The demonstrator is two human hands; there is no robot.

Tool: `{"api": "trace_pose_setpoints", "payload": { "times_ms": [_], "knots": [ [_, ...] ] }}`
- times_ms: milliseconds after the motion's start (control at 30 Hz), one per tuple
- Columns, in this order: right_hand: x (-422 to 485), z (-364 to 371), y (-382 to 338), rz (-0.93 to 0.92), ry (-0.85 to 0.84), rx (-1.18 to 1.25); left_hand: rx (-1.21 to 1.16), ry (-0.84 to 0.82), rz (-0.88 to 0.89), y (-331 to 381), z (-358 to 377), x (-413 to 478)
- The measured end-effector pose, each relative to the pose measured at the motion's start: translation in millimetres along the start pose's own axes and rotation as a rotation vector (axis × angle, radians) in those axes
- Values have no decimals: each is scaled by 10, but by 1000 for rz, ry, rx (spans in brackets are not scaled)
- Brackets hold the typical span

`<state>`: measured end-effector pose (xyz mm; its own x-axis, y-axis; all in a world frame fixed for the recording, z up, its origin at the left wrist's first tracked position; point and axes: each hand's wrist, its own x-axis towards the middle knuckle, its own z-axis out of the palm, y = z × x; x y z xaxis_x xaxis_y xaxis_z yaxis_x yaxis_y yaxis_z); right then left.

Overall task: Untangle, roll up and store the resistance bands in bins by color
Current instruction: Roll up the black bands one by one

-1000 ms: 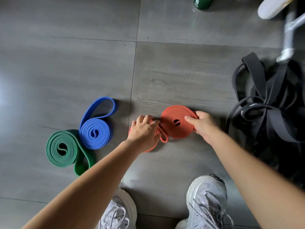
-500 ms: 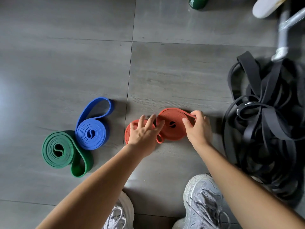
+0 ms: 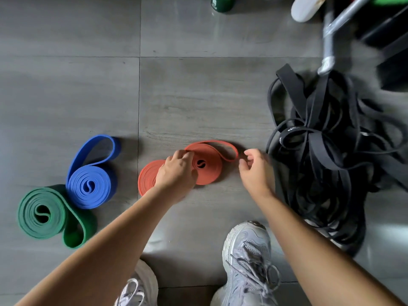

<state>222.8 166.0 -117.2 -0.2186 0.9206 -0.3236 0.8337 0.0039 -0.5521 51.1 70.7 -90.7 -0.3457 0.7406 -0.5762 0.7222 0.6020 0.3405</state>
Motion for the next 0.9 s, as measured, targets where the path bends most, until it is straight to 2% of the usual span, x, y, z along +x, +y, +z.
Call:
{"api": "trace_pose_setpoints", "payload": {
  "times_ms": [100,133,200,267,333,400,467,500,600,667,767,900],
  "knots": [
    [-30,-326,49,-220,296,-70,-5,-49,-11,32,-33,14],
    [-35,-451,78,-247,399,-137,-9,-66,-9,41,-47,2],
    [-43,-702,164,-181,530,-275,-10,-95,-10,72,-102,-71],
    [-52,-959,260,-14,451,-393,14,-102,-15,125,-191,-193],
    [-104,-1207,358,161,203,-483,42,-99,0,213,-294,-350],
    [-235,-1422,456,199,31,-597,72,-108,30,348,-430,-527],
    [-414,-1647,492,146,-1,-647,108,-123,53,526,-597,-710],
    [-504,-1763,500,132,19,-597,118,-139,60,635,-700,-802],
    [-789,-2229,413,95,103,-245,72,-143,108,1016,-1082,-1105],
    [-974,-2619,284,-19,140,-81,33,-143,159,1318,-1395,-1356],
    [-1256,-3226,-32,-199,82,55,63,-146,285,1829,-1809,-1803],
    [-1717,-3881,-553,-371,32,181,-18,-139,555,2610,-2090,-2611]
  ]
}}
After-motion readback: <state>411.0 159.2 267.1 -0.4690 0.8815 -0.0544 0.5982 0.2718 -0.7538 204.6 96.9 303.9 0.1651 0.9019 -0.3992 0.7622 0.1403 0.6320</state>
